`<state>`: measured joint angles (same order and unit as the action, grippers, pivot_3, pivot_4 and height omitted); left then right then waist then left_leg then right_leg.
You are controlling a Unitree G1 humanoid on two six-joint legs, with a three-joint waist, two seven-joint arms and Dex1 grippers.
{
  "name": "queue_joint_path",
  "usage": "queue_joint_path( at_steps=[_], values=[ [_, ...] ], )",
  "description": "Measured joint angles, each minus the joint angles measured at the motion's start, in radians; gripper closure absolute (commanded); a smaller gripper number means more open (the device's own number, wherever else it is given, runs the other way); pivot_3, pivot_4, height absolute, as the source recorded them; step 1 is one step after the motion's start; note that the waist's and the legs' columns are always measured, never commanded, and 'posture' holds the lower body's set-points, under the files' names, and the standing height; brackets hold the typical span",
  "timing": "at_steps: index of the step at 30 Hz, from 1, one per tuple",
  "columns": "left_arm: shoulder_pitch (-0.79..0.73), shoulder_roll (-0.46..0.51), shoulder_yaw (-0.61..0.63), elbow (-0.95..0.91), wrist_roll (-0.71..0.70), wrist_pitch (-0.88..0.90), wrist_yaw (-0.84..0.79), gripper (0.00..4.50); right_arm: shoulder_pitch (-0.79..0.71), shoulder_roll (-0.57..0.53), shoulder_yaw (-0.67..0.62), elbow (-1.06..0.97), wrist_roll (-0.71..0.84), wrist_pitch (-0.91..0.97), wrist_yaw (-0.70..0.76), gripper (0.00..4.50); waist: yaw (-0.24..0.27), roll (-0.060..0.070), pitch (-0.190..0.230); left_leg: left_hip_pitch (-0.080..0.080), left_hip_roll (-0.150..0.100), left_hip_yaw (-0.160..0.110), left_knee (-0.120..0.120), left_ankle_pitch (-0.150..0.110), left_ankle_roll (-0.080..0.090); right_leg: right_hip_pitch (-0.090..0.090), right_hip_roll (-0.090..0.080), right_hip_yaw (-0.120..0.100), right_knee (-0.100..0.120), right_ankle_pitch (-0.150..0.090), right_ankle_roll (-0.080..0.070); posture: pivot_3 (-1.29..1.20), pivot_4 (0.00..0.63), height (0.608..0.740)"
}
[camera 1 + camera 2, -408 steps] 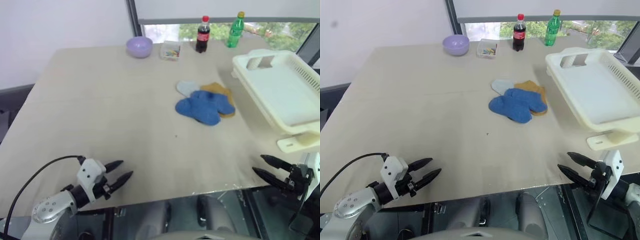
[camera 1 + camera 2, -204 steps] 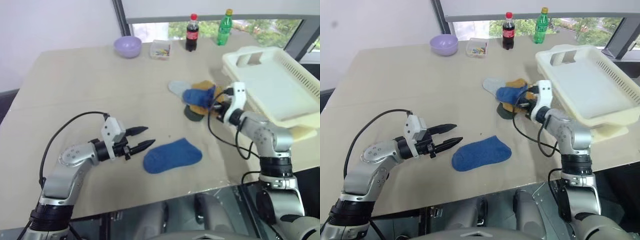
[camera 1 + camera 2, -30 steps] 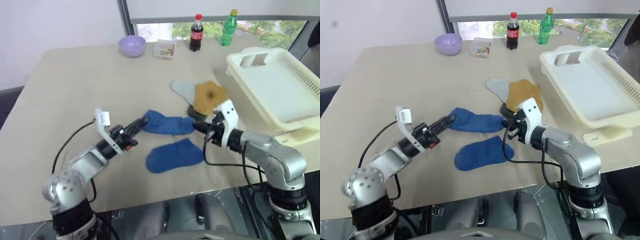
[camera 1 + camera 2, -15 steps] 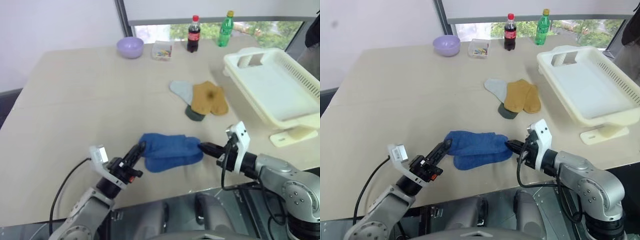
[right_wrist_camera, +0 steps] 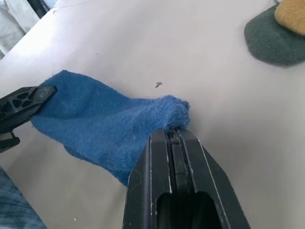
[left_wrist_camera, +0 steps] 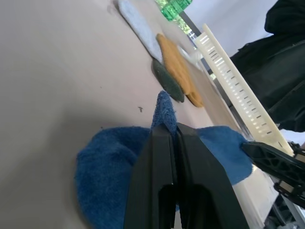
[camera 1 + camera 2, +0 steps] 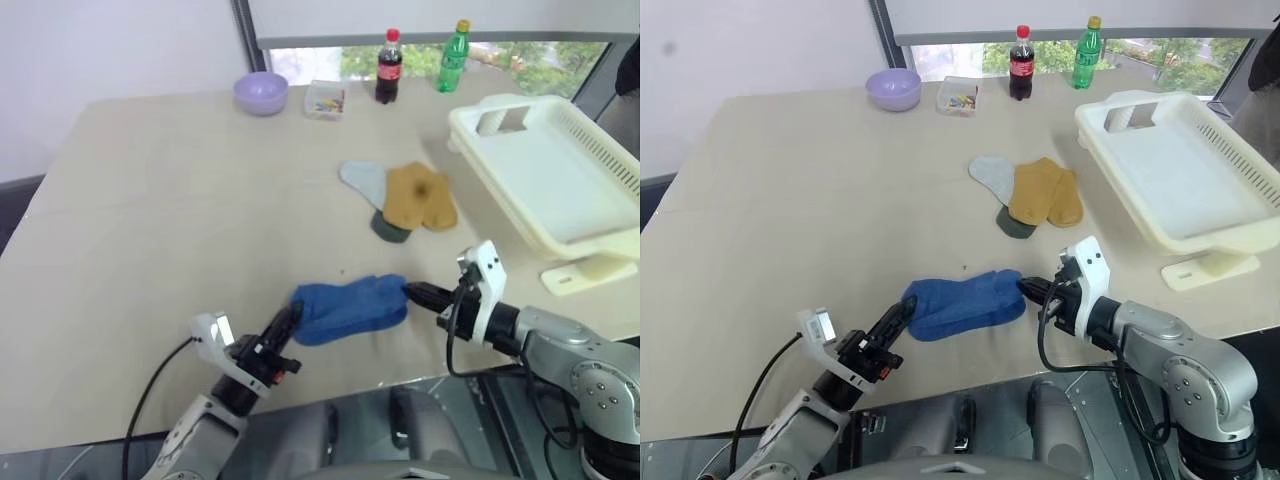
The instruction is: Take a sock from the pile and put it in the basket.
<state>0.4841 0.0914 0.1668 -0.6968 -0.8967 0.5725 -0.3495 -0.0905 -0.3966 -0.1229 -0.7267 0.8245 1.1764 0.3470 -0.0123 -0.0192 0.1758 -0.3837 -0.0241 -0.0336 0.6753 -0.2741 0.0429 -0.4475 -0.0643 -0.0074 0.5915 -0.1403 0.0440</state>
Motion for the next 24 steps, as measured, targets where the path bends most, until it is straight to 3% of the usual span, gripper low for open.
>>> queue_joint_path(
  at_steps=[24],
  values=[
    [0.032,0.003,-0.061,0.137,0.098,-0.181,-0.049,4.39,0.025,-0.014,0.064,0.045,-0.003,-0.021,-0.04,4.5,0.0,0.0,0.001,-0.001,0.0,0.0,0.0,-0.001,0.0,-0.001,0.0,0.0,-0.002,0.0,0.0,0.0,0.15,0.732]
  ],
)
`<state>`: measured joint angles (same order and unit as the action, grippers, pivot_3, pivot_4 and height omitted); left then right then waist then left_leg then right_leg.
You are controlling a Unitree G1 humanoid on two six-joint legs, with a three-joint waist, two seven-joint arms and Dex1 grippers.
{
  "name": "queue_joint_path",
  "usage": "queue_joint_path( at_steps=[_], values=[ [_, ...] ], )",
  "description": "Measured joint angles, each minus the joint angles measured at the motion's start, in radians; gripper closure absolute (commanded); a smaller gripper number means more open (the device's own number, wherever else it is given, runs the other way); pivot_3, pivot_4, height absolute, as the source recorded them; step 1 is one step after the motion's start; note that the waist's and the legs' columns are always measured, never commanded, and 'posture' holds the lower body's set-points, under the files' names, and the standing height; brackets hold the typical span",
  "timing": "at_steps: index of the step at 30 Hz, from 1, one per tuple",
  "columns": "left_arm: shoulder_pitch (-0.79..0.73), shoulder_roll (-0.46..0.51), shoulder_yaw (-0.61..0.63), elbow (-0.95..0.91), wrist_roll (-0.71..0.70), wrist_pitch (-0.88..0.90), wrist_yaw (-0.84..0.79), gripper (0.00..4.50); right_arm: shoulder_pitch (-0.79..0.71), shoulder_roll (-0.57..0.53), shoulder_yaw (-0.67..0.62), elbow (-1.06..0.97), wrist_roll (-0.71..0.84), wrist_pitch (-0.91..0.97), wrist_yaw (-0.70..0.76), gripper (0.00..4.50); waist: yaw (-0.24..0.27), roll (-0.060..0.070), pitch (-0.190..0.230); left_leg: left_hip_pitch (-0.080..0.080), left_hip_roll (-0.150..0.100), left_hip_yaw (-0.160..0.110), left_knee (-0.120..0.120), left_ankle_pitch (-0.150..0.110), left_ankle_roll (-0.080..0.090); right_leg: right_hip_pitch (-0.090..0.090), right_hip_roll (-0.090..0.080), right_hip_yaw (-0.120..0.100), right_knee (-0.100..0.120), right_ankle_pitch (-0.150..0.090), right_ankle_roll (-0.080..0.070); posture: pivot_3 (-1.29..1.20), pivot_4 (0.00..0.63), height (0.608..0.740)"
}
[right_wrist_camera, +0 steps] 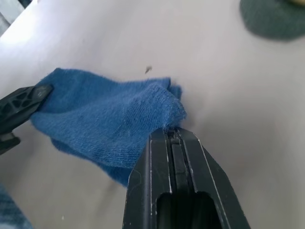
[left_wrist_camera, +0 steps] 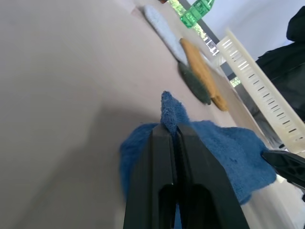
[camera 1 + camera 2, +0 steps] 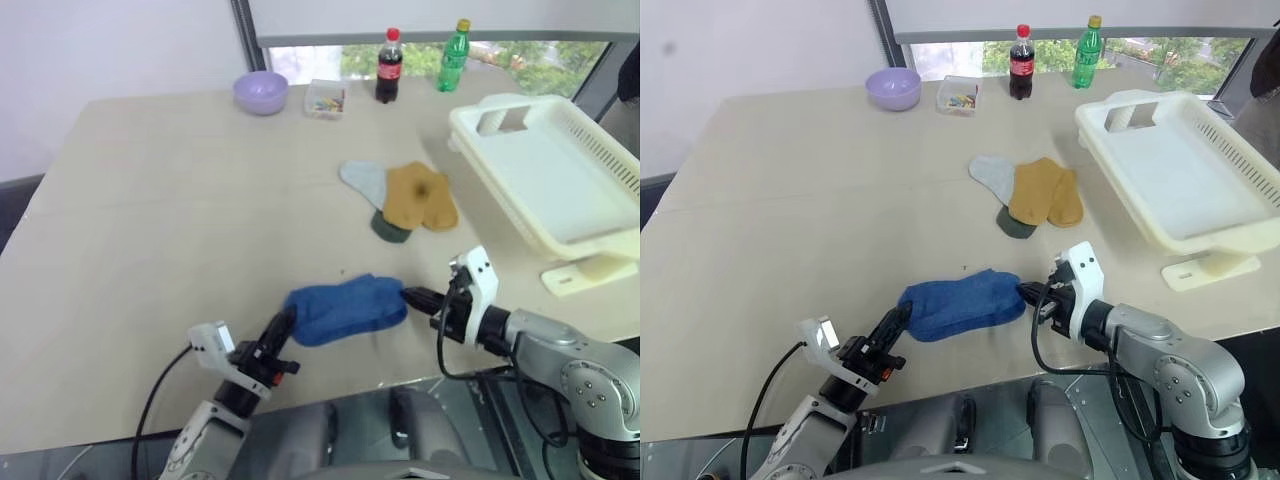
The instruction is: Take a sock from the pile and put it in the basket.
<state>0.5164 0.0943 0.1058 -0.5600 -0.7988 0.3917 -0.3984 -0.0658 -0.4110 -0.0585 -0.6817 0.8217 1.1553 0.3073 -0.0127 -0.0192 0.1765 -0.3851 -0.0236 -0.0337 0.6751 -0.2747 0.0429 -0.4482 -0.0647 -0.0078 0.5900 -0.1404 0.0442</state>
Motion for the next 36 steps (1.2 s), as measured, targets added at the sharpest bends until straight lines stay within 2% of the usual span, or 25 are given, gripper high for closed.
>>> queue_joint_path(
  at_steps=[1,4,10,11,16,20,26,27,29,33,35,36],
  values=[
    [0.0,0.0,0.0,0.003,0.002,-0.003,-0.001,4.39,0.0,-0.006,0.0,0.0,0.007,0.003,0.002,4.5,0.0,0.0,0.0,0.0,0.0,0.0,0.0,0.0,0.0,0.0,0.0,0.0,0.0,0.0,0.0,0.0,0.15,0.732],
    [0.0,0.0,-0.001,0.004,0.003,-0.008,-0.009,4.5,0.004,-0.02,-0.001,0.0,0.032,0.021,0.01,3.79,0.0,0.0,0.0,0.0,0.0,0.0,0.0,0.0,0.0,0.0,0.0,0.0,0.0,0.0,0.0,0.0,0.15,0.732],
    [0.008,0.019,-0.031,0.031,0.034,-0.032,-0.052,4.5,0.026,-0.091,-0.022,-0.001,0.084,0.04,0.027,0.87,0.0,0.0,0.0,0.0,0.0,0.0,0.0,0.0,0.0,0.0,0.0,0.0,0.0,0.0,0.0,0.0,0.15,0.732],
    [0.009,0.022,-0.033,0.035,0.037,-0.038,-0.062,4.5,0.025,-0.099,-0.032,-0.001,0.08,0.026,0.032,0.5,0.0,0.0,0.0,0.0,0.0,0.0,0.0,0.0,0.0,0.0,0.0,0.0,0.0,0.0,0.0,0.0,0.15,0.732],
    [0.011,0.027,-0.034,0.074,0.053,-0.089,-0.121,4.5,-0.034,-0.17,-0.021,0.004,-0.029,-0.165,0.132,0.5,-0.001,0.001,0.001,0.001,0.001,0.0,0.0,-0.001,-0.002,0.0,0.0,-0.001,0.0,0.0,0.0,0.0,0.15,0.732],
    [-0.002,0.033,-0.035,0.106,0.062,-0.112,-0.15,4.5,-0.135,-0.192,0.14,0.048,-0.198,-0.432,0.314,0.5,-0.002,0.002,0.0,0.002,0.002,0.0,0.0,-0.001,-0.002,0.001,0.001,-0.002,0.0,0.0,0.0,0.0,0.15,0.732],
    [-0.028,0.058,-0.036,0.136,0.068,-0.111,-0.184,4.5,-0.26,-0.162,0.361,0.314,-0.378,-0.724,0.59,0.5,0.001,0.003,0.0,0.002,0.002,0.0,0.0,0.0,0.0,0.001,0.001,-0.002,0.001,0.0,0.0,0.0,0.15,0.732],
    [-0.031,0.061,-0.036,0.14,0.069,-0.111,-0.187,4.5,-0.272,-0.151,0.381,0.354,-0.396,-0.75,0.615,0.89,0.0,0.004,-0.001,0.002,0.002,0.0,0.0,0.0,0.0,0.001,0.001,-0.002,0.001,0.0,0.0,0.0,0.15,0.732],
    [-0.038,0.072,-0.036,0.15,0.068,-0.11,-0.198,4.5,-0.298,-0.128,0.422,0.445,-0.44,-0.811,0.666,1.35,0.002,0.004,-0.001,0.003,0.002,0.0,0.0,0.0,0.0,0.001,0.001,-0.002,0.002,0.0,0.0,0.0,0.15,0.732],
    [-0.049,0.091,-0.033,0.178,0.066,-0.115,-0.24,4.5,-0.322,-0.098,0.459,0.57,-0.495,-0.879,0.739,3.16,0.002,0.008,-0.003,0.004,0.002,0.0,0.0,0.0,0.0,0.002,0.001,-0.002,0.002,0.0,0.0,0.0,0.15,0.732],
    [-0.053,0.091,-0.032,0.191,0.066,-0.121,-0.251,4.5,-0.334,-0.082,0.477,0.622,-0.528,-0.896,0.753,4.3,0.001,0.012,-0.006,0.004,0.002,0.001,0.0,0.0,0.0,0.002,0.001,-0.002,0.003,0.0,0.0,0.0,0.15,0.732],
    [-0.054,0.091,-0.032,0.194,0.066,-0.122,-0.253,4.5,-0.335,-0.079,0.482,0.631,-0.536,-0.9,0.756,4.41,0.002,0.013,-0.007,0.005,0.002,0.0,0.0,0.0,0.0,0.002,0.001,-0.002,0.003,0.0,0.0,0.0,0.15,0.732]
  ],
)
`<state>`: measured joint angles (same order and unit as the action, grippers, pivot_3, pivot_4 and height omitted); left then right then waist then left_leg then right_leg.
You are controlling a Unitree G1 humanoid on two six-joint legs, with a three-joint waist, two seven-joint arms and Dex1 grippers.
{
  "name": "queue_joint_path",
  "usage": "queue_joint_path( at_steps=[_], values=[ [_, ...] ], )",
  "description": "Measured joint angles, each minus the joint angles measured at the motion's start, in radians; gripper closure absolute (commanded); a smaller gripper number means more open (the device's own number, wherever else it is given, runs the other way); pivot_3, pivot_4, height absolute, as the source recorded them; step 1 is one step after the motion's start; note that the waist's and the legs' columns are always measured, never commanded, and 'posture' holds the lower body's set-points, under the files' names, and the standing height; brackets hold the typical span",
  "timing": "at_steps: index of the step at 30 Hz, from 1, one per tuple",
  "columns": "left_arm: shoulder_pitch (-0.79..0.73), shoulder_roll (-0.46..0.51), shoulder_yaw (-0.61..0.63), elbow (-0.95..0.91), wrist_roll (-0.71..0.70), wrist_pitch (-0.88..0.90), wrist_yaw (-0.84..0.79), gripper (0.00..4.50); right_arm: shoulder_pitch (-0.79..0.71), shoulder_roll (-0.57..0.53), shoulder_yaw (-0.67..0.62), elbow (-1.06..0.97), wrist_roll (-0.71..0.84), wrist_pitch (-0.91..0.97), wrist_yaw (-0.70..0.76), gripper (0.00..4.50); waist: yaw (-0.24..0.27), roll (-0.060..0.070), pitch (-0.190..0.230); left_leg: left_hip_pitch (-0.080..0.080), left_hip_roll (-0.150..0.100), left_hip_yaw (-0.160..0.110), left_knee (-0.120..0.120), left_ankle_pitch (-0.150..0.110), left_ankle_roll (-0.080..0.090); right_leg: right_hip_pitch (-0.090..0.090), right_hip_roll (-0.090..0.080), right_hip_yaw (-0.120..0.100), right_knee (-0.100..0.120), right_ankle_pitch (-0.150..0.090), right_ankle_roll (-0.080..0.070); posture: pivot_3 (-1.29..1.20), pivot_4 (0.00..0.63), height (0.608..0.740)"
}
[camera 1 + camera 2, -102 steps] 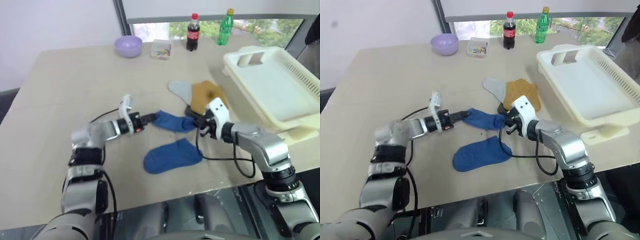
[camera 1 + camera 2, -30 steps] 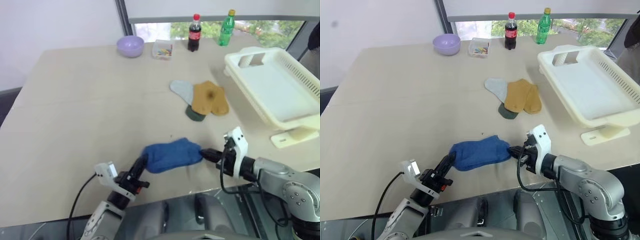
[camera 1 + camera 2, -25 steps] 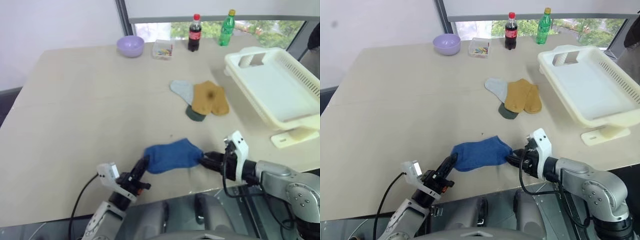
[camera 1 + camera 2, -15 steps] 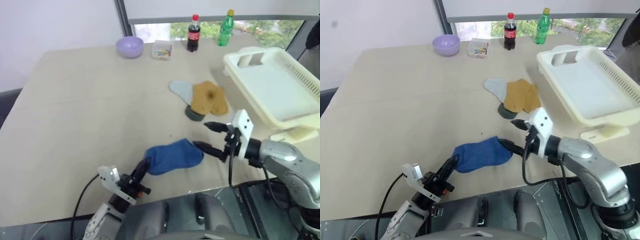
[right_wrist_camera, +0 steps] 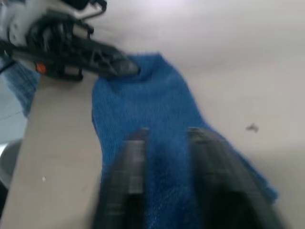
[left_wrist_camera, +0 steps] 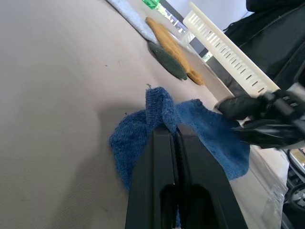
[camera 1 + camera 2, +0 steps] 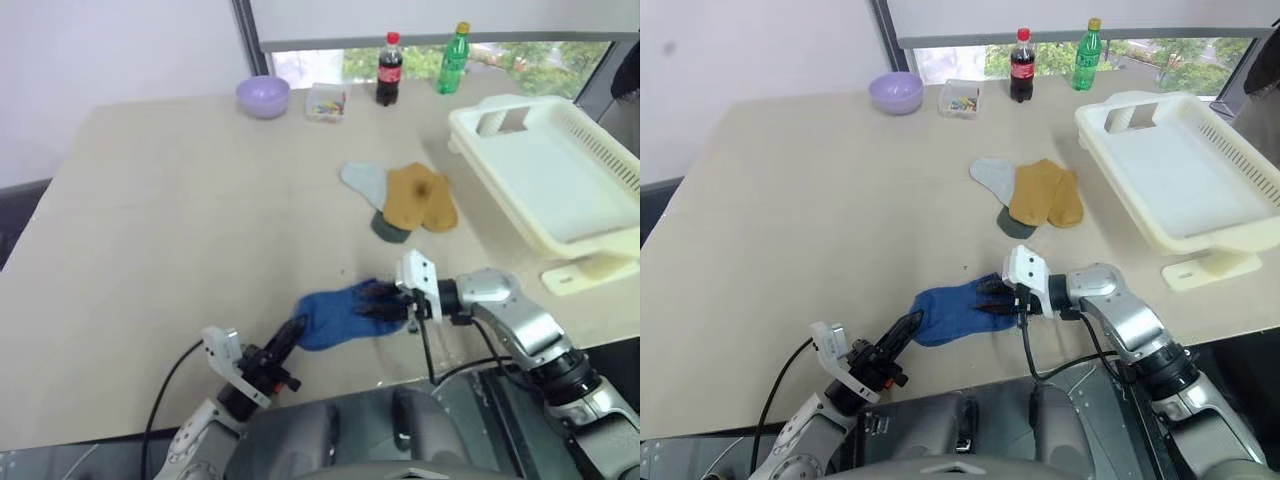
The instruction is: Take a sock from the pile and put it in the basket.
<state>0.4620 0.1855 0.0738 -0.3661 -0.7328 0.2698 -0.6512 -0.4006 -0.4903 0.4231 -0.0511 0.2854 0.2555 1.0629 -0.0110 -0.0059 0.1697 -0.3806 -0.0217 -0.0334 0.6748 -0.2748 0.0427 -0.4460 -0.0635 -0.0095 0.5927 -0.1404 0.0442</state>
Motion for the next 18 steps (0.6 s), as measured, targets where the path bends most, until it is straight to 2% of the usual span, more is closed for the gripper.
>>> queue_joint_path(
  at_steps=[3,6,9,13,14,18],
  values=[
    [-0.002,0.0,0.0,0.011,0.0,-0.009,-0.006,4.5,-0.01,0.003,0.025,0.051,-0.067,-0.035,0.008,4.41,-0.001,0.003,-0.002,0.0,0.0,0.0,0.0,0.0,0.0,0.0,0.0,0.0,0.0,0.0,0.0,0.0,0.15,0.732],
    [-0.006,0.0,0.001,0.025,-0.01,-0.01,-0.009,3.58,-0.027,0.004,0.04,0.06,-0.123,-0.051,-0.002,4.5,-0.002,0.007,-0.006,0.001,0.0,0.0,0.0,0.0,0.0,0.001,0.001,0.0,0.0,0.0,0.0,0.0,0.15,0.732],
    [-0.01,0.013,0.007,0.035,-0.043,0.01,-0.04,2.06,-0.03,0.008,0.047,0.063,-0.157,-0.069,-0.006,4.5,-0.003,0.007,-0.01,0.002,0.001,0.0,0.0,0.0,0.0,0.001,0.001,0.0,0.001,0.0,0.0,0.0,0.15,0.732],
    [-0.01,0.119,0.007,0.005,-0.115,0.1,-0.113,0.26,-0.029,0.02,0.048,0.069,-0.174,-0.072,-0.015,4.5,-0.006,0.012,-0.016,0.003,0.002,0.0,0.0,0.0,0.0,0.001,0.002,0.0,0.001,0.0,0.0,0.0,0.15,0.732],
    [-0.008,0.13,0.011,-0.006,-0.132,0.118,-0.117,0.04,-0.027,0.021,0.048,0.069,-0.179,-0.073,-0.019,4.5,-0.007,0.013,-0.017,0.003,0.002,0.001,0.0,0.0,0.0,0.001,0.002,0.0,0.001,0.0,0.0,0.0,0.15,0.732],
    [-0.026,0.215,0.072,-0.016,-0.218,0.23,-0.093,0.04,-0.025,0.028,0.048,0.069,-0.19,-0.084,-0.026,4.5,-0.008,0.011,-0.016,0.004,0.007,0.0,0.0,0.0,0.0,0.0,0.006,-0.002,0.003,0.0,0.0,0.0,0.15,0.732]
  ],
)
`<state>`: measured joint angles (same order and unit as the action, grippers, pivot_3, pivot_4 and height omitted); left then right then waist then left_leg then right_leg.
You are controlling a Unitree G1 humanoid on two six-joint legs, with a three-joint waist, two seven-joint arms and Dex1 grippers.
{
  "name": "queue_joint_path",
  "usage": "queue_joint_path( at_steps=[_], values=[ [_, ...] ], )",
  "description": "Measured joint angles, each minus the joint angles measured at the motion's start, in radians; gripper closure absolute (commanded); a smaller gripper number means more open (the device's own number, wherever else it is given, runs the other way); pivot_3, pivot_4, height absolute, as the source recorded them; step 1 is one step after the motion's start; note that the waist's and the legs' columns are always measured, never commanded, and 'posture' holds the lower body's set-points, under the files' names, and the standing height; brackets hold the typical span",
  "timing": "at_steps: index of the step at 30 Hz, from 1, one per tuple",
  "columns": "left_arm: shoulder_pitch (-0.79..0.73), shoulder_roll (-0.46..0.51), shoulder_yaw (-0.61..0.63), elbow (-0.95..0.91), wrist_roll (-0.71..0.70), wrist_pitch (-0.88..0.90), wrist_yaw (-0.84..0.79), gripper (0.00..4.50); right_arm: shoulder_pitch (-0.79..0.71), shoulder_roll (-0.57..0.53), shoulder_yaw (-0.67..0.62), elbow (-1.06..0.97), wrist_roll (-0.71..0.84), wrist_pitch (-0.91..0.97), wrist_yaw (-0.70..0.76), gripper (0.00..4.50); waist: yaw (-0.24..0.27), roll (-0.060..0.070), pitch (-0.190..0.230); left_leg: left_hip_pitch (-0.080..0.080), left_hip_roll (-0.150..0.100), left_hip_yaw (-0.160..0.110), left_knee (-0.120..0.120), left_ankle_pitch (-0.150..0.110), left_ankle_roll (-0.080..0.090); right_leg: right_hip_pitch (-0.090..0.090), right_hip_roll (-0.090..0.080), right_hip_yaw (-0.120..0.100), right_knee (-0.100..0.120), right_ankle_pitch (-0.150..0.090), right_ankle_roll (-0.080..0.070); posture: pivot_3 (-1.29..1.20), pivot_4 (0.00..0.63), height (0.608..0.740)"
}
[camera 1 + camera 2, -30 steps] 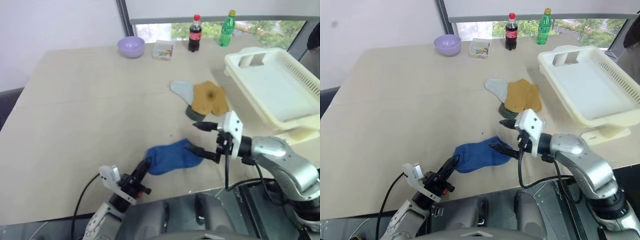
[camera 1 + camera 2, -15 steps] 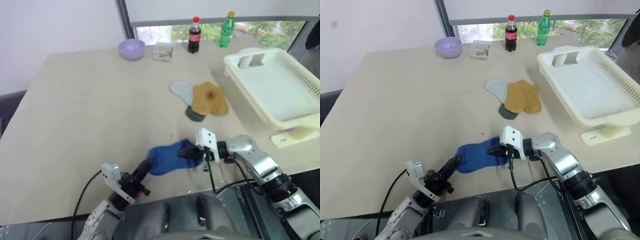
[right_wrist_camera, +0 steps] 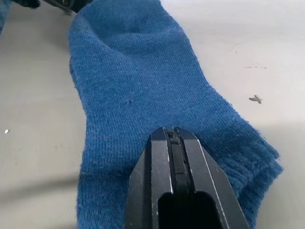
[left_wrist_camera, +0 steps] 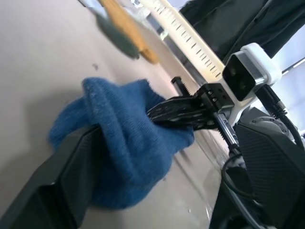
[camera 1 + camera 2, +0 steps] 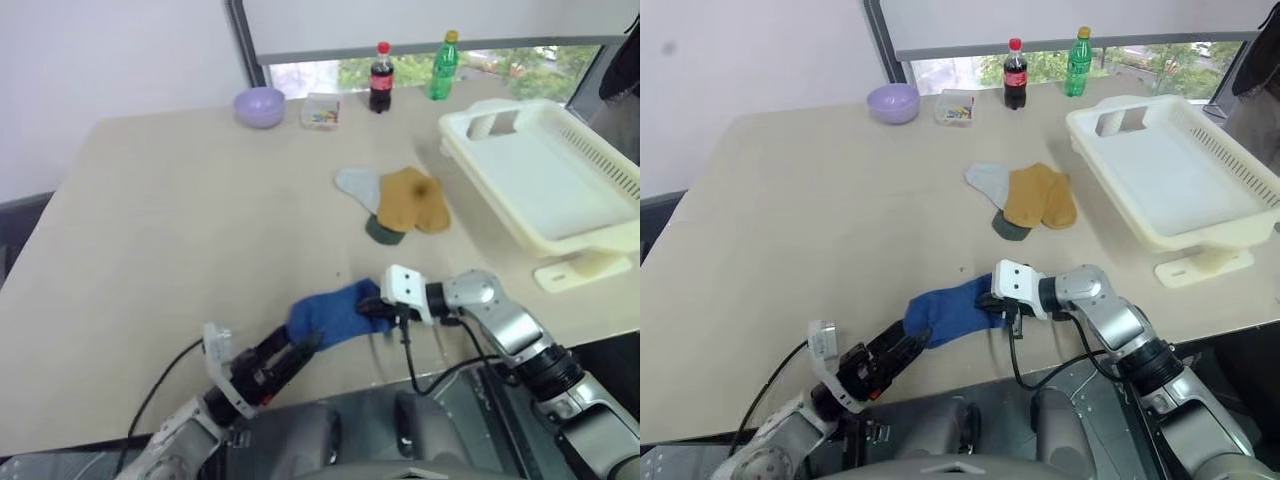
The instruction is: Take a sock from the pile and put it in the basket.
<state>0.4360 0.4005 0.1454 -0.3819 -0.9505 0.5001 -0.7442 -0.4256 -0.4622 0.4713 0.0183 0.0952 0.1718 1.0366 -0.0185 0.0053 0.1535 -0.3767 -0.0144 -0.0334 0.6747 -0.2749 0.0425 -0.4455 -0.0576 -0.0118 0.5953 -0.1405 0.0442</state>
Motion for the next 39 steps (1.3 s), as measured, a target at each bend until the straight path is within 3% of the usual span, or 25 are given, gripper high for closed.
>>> queue_joint_path(
  at_steps=[3,10,16,22,24,30,34,39],
  values=[
    [-0.064,0.057,0.053,0.008,-0.042,0.092,0.068,0.04,0.003,0.002,-0.001,-0.001,-0.004,-0.003,-0.006,4.5,0.001,0.0,0.0,0.0,0.002,-0.001,0.0,0.0,0.0,0.0,0.003,-0.001,0.0,0.0,0.0,0.0,0.15,0.732],
    [-0.176,0.062,0.131,0.02,-0.129,0.205,0.24,0.04,0.007,0.007,-0.001,-0.009,-0.007,-0.002,-0.018,4.5,0.002,-0.009,0.003,0.0,0.002,0.0,0.0,0.0,0.0,0.0,0.003,0.001,0.0,0.0,0.0,0.0,0.15,0.732],
    [-0.266,0.148,0.106,0.018,-0.164,0.364,0.286,0.04,0.007,0.011,-0.002,-0.01,-0.019,0.0,-0.027,4.5,0.004,-0.012,0.002,0.0,0.001,0.0,0.0,0.0,0.0,0.0,0.003,0.002,-0.001,0.0,-0.001,0.0,0.15,0.732],
    [-0.389,0.308,0.023,0.026,-0.343,0.678,0.278,0.04,0.007,0.022,-0.003,-0.01,-0.026,0.005,-0.041,4.5,0.001,-0.012,0.001,0.0,0.001,0.001,0.0,0.0,0.0,0.0,0.003,0.003,0.0,0.0,-0.001,0.0,0.15,0.732],
    [-0.404,0.322,0.014,0.036,-0.377,0.725,0.278,0.04,0.007,0.025,-0.003,-0.01,-0.026,0.006,-0.043,4.5,-0.002,-0.012,0.002,0.0,0.001,0.001,-0.001,0.0,0.0,0.0,0.003,0.004,-0.001,0.0,-0.001,0.0,0.15,0.732],
    [-0.423,0.306,-0.002,0.091,-0.527,0.819,0.346,0.04,0.011,0.031,-0.005,-0.02,-0.037,0.019,-0.065,4.5,0.0,-0.013,0.002,0.0,0.001,0.001,-0.002,0.0,-0.001,0.0,0.003,0.004,-0.002,0.0,-0.001,0.0,0.15,0.732],
    [-0.432,0.221,-0.002,0.138,-0.621,0.785,0.467,0.04,0.019,0.033,-0.008,-0.027,-0.041,0.021,-0.078,4.5,0.003,-0.016,0.003,0.001,0.001,0.001,-0.002,0.0,-0.001,0.0,0.003,0.004,-0.001,0.0,-0.001,0.0,0.15,0.732],
    [-0.459,0.199,0.023,0.178,-0.658,0.719,0.557,0.04,0.024,0.033,-0.009,-0.035,-0.046,0.021,-0.084,4.5,0.004,-0.016,0.003,0.001,0.001,0.001,-0.002,0.0,-0.001,0.0,0.003,0.004,-0.001,0.0,-0.001,0.0,0.15,0.732]
  ],
)
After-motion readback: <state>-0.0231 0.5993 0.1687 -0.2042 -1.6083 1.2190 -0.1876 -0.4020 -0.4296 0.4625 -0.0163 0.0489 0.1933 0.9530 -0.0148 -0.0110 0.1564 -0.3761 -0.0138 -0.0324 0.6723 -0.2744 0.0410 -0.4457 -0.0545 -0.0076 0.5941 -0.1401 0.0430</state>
